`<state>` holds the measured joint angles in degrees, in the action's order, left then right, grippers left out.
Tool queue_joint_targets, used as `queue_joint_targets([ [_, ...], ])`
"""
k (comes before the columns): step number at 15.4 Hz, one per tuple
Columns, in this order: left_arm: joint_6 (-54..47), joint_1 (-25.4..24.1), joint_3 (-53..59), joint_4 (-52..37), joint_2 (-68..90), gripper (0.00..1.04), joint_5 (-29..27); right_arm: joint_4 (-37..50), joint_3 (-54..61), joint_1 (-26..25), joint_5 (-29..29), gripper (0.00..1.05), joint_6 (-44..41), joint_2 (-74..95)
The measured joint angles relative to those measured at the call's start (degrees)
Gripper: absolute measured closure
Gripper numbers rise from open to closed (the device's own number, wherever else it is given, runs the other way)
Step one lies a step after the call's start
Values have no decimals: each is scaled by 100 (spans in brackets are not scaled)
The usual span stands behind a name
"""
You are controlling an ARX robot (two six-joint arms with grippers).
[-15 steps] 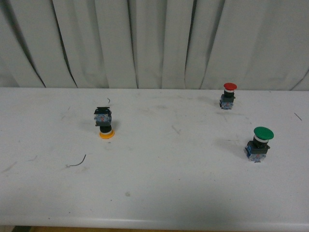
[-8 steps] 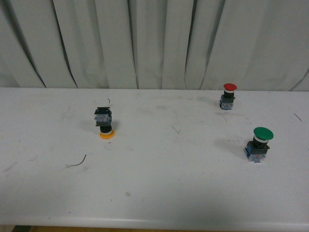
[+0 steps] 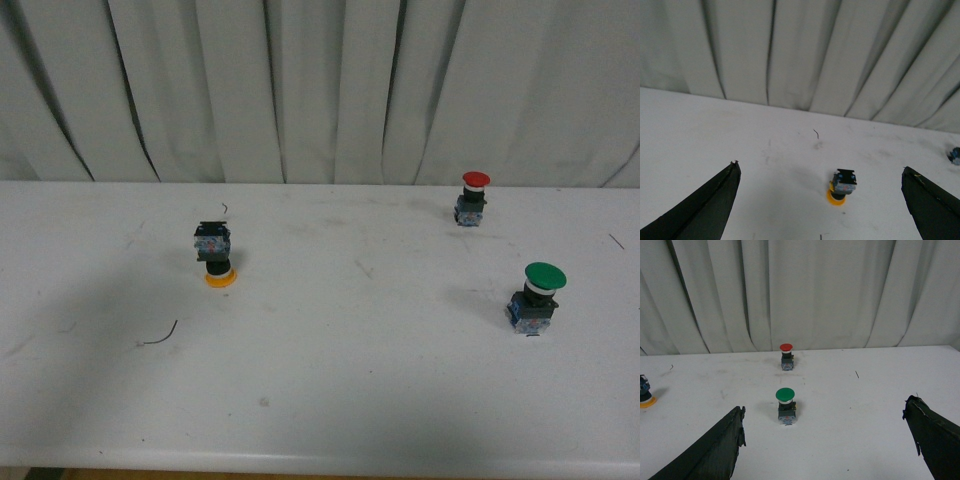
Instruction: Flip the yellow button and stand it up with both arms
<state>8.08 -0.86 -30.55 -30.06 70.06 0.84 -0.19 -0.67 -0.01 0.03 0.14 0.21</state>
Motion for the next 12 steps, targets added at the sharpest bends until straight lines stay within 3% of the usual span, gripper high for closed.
queue_joint_targets([
  [4,-201,649,-2409,850,3069,7,-157,-2,0,0,-2,6,0,0],
  [7,-376,990,-3797,1563,4168,7,-7,-2,0,0,0,6,0,0],
  [8,-400,1016,-4096,1840,4402,7,229,-2,0,0,0,6,0,0],
  [12,-450,916,-4743,2625,5095,7,321,-2,0,0,0,6,0,0],
])
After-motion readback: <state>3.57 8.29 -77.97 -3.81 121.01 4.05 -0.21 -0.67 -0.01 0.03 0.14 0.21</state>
